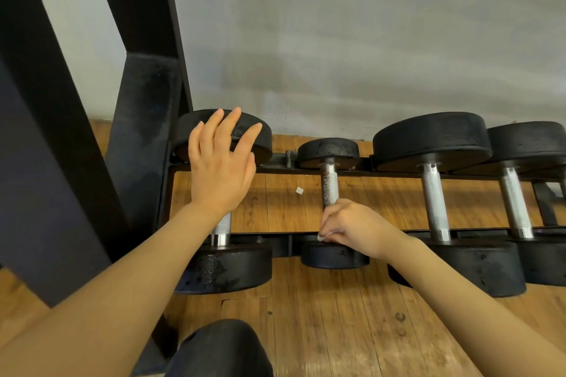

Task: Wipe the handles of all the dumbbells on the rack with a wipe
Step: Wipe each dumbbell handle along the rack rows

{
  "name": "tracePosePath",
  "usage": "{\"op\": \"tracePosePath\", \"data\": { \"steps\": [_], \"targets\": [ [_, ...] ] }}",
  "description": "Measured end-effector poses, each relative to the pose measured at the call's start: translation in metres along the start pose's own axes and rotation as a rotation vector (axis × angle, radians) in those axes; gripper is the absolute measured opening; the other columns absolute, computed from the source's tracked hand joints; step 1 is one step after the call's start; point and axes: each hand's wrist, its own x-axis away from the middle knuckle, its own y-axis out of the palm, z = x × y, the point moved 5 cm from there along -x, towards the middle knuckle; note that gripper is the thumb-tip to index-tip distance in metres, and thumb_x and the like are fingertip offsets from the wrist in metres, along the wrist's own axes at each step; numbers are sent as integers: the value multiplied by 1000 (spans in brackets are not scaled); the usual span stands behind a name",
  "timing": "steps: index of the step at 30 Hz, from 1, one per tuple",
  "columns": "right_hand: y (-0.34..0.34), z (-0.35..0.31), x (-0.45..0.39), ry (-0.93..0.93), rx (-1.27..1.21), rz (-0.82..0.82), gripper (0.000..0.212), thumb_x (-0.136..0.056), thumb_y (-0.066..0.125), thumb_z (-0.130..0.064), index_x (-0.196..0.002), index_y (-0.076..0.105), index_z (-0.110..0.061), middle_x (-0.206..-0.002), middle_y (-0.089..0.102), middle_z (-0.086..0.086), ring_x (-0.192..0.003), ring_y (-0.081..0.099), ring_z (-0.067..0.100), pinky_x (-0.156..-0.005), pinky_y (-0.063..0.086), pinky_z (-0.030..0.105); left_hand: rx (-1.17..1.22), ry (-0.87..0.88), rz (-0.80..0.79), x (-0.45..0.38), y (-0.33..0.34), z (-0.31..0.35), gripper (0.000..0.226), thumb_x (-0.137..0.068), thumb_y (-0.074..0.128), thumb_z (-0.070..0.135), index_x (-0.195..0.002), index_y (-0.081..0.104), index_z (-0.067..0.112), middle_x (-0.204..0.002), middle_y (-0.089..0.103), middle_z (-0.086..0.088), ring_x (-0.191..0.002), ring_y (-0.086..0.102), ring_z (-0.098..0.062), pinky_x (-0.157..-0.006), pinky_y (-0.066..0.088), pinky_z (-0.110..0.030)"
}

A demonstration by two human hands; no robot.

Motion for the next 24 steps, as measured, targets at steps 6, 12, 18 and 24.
{"op": "tracePosePath", "data": {
  "steps": [6, 12, 18, 24],
  "targets": [
    [-4, 9, 2, 63, -70, 163, 11, -82, 73, -24, -93, 75, -24, -100, 63, -12, -97, 54, 9, -82, 50, 30, 8, -3, 0, 0, -1, 0, 45, -90, 55, 18, -135, 54, 17, -146, 43, -18, -138, 30, -36, -116, 15, -50],
    [-3, 11, 8, 107, -139, 176, 11, -83, 72, -23, -94, 76, -23, -106, 56, -14, -102, 53, 5, -88, 47, 24, 9, -1, 3, 0, -1, 0, 45, -90, 53, 19, -135, 54, 17, -146, 43, -18, -138, 29, -36, -116, 14, -49],
    [-1, 9, 8, 151, -169, 114, 13, -84, 71, -22, -96, 75, -24, -98, 47, -16, -96, 51, 3, -83, 37, 10, 23, 3, 15, -1, -2, -1, 45, -89, 58, 18, -134, 54, 17, -145, 44, -18, -137, 30, -36, -115, 15, -49],
    [-6, 10, 13, 259, -154, 235, 16, -86, 69, -23, -101, 74, -21, -101, 53, -9, -96, 51, 7, -84, 40, 14, 34, -6, -24, -1, -5, 0, 48, -87, 62, 17, -135, 55, 17, -146, 44, -18, -138, 32, -37, -114, 20, -52]
  ]
}}
